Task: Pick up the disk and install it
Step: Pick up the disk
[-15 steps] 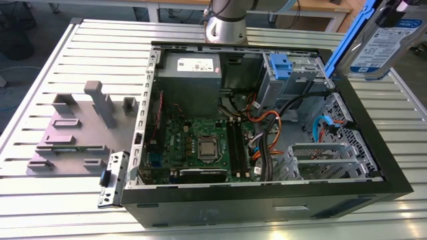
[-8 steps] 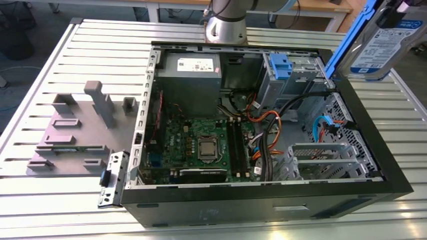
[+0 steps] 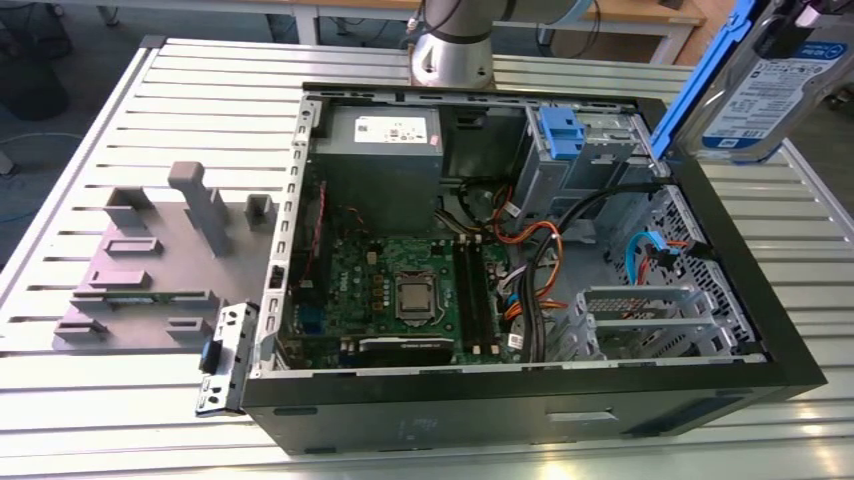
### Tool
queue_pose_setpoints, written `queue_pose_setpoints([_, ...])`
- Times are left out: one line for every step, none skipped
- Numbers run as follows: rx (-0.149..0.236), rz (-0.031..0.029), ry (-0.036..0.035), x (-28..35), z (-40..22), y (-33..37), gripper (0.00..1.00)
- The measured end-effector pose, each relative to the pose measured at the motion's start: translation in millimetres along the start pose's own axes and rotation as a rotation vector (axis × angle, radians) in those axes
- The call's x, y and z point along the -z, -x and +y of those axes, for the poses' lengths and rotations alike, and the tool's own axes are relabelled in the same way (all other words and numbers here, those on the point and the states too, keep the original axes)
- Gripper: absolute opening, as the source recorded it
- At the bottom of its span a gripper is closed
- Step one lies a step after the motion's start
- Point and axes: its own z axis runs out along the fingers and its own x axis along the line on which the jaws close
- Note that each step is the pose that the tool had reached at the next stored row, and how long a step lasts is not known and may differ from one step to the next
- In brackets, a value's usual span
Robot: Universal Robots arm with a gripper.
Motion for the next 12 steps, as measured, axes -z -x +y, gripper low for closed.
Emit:
queue_pose_setpoints([0.000,0.0000,0.0000,0.0,0.0,-0.3,0.37])
queue_pose_setpoints([0.000,0.0000,0.0000,0.0,0.0,-0.6,0.37])
queue_pose_setpoints([0.000,0.0000,0.0000,0.0,0.0,-1.0,0.37])
queue_pose_setpoints([0.000,0.0000,0.0000,0.1,0.0,-1.3,0.37])
queue_pose_setpoints([0.000,0.0000,0.0000,0.0,0.1,-1.7,0.37])
queue_pose_setpoints([0.000,0.0000,0.0000,0.0,0.0,-2.0,0.37])
queue_pose_setpoints([0.000,0.0000,0.0000,0.1,0.0,-2.3,0.37])
queue_pose_setpoints([0.000,0.0000,-0.0001,0.1,0.0,-2.6,0.37])
queue_pose_setpoints([0.000,0.0000,-0.0001,0.1,0.0,-3.0,0.37])
queue_pose_setpoints([0.000,0.0000,0.0000,0.1,0.1,-3.3,0.37])
queue_pose_setpoints([0.000,0.0000,0.0000,0.1,0.1,-3.7,0.37])
queue_pose_setpoints([0.000,0.0000,0.0000,0.1,0.0,-4.1,0.37])
